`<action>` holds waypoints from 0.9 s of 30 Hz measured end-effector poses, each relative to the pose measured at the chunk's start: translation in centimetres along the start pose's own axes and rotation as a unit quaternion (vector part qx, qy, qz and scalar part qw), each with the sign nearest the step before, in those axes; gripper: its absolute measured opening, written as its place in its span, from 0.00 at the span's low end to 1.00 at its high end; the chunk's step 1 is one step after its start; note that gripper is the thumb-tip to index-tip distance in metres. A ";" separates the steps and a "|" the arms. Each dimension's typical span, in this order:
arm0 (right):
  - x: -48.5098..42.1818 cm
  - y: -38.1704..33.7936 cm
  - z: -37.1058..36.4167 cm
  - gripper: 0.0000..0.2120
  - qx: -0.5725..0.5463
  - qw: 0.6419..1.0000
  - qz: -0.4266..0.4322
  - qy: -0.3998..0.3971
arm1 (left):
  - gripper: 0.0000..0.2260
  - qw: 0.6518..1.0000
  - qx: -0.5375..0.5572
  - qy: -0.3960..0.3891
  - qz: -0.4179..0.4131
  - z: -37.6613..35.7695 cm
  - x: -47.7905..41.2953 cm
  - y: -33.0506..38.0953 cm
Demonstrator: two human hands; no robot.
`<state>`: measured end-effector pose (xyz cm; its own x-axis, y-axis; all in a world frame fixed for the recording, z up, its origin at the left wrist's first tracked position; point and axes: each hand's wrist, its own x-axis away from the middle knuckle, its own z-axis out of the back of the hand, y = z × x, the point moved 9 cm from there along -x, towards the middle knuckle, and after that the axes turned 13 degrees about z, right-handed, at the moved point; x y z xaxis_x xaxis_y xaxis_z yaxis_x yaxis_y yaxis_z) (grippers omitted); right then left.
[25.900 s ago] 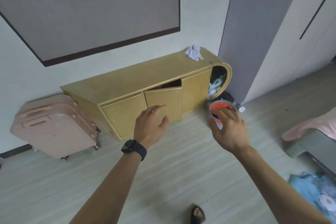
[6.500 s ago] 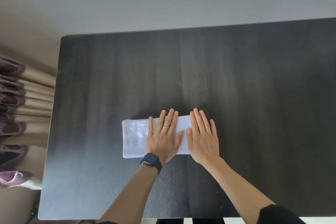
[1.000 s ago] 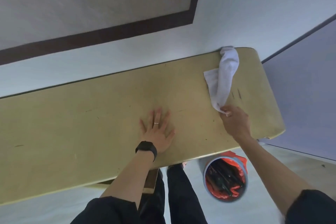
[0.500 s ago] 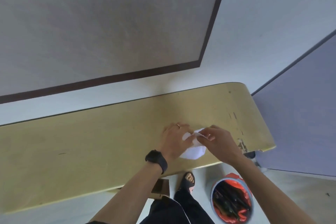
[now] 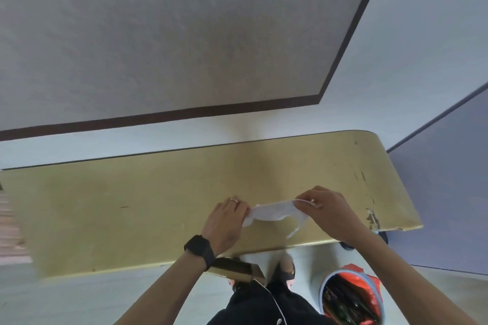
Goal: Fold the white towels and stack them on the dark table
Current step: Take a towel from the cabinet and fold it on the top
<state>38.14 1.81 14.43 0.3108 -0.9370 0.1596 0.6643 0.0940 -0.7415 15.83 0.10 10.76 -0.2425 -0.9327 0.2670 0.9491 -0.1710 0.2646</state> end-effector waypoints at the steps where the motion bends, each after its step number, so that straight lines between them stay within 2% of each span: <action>1: 0.0 -0.1 -0.1 0.06 0.005 1.000 0.004 -0.001 | 0.13 1.000 0.001 0.014 -0.006 0.6 0.2 0.0; 5: -0.3 -0.6 0.5 0.06 0.047 0.998 0.032 0.030 | 0.12 0.999 -0.026 0.021 -0.003 2.2 -0.3 -1.3; 8: -0.8 -0.7 1.3 0.05 0.076 0.995 0.044 0.046 | 0.18 0.996 -0.064 0.020 -0.063 3.0 -0.6 -1.4; 11: -1.5 -0.4 2.1 0.05 0.088 0.994 0.045 0.055 | 0.20 0.985 -0.104 0.067 -0.121 3.6 -0.9 -2.3; 15: -3.4 -0.2 3.5 0.05 0.130 0.987 0.063 0.076 | 0.15 0.991 -0.053 0.121 -0.033 6.8 -2.9 -5.0; 19: -6.3 -0.1 5.5 0.08 0.150 0.979 0.075 0.116 | 0.15 0.992 0.005 0.112 0.058 9.6 -5.5 -6.8; 23: -8.9 -0.8 8.0 0.08 0.167 0.969 0.080 0.162 | 0.14 0.984 0.022 0.162 0.072 12.5 -8.2 -7.0; 27: -10.1 -1.2 8.6 0.06 0.201 0.959 0.088 0.179 | 0.05 0.970 -0.004 0.238 0.056 13.8 -9.3 -7.2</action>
<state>40.03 14.01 19.32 0.2369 -0.9435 -0.2315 0.8533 0.3160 -0.4147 8.53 14.40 19.17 -0.0191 -0.9862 -0.1645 0.9660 -0.0606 0.2513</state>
